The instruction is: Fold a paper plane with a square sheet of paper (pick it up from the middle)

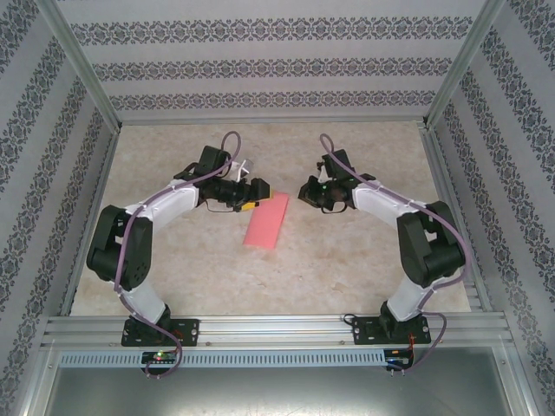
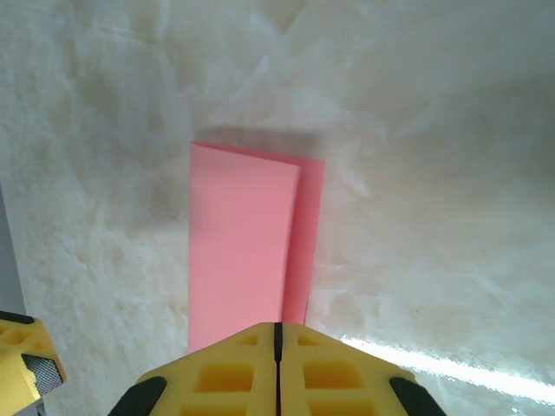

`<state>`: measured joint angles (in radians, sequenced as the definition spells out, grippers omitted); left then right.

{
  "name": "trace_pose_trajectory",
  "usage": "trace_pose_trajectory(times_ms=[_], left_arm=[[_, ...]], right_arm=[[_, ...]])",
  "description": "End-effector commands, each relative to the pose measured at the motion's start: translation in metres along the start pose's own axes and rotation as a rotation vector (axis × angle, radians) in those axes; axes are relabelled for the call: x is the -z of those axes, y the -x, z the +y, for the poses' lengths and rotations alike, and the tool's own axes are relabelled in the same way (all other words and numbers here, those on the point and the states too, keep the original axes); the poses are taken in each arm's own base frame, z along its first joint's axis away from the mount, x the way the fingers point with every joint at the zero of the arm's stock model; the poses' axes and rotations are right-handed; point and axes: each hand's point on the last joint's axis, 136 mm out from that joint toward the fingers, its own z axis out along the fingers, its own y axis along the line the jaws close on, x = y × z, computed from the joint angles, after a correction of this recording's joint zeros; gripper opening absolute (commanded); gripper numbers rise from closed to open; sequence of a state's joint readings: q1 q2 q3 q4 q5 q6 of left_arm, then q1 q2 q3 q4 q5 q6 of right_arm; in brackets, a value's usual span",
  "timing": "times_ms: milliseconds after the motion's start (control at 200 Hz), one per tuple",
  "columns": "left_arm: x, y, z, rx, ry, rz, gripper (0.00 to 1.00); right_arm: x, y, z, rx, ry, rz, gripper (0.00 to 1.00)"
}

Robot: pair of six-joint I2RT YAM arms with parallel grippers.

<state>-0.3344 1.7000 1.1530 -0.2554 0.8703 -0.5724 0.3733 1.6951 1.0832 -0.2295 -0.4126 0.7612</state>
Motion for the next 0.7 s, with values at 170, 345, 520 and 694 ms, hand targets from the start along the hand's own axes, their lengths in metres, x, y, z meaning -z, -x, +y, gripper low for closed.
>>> trace_pose_trajectory(times_ms=[170,345,520,694], left_arm=[[0.024,0.014,0.075,0.209,0.286,-0.14,0.61],[0.052,0.01,0.118,0.352,0.435,-0.21,0.48],[0.065,0.002,0.14,0.428,0.496,-0.238,0.44],[0.064,-0.003,0.145,0.457,0.493,-0.238,0.44]], right_arm=[[-0.017,-0.034,0.047,0.172,-0.01,0.054,0.03],[-0.068,-0.074,0.073,0.221,-0.004,0.186,0.0],[-0.103,-0.104,0.081,0.265,-0.034,0.297,0.0],[-0.117,-0.116,0.068,0.286,-0.083,0.354,0.0]])
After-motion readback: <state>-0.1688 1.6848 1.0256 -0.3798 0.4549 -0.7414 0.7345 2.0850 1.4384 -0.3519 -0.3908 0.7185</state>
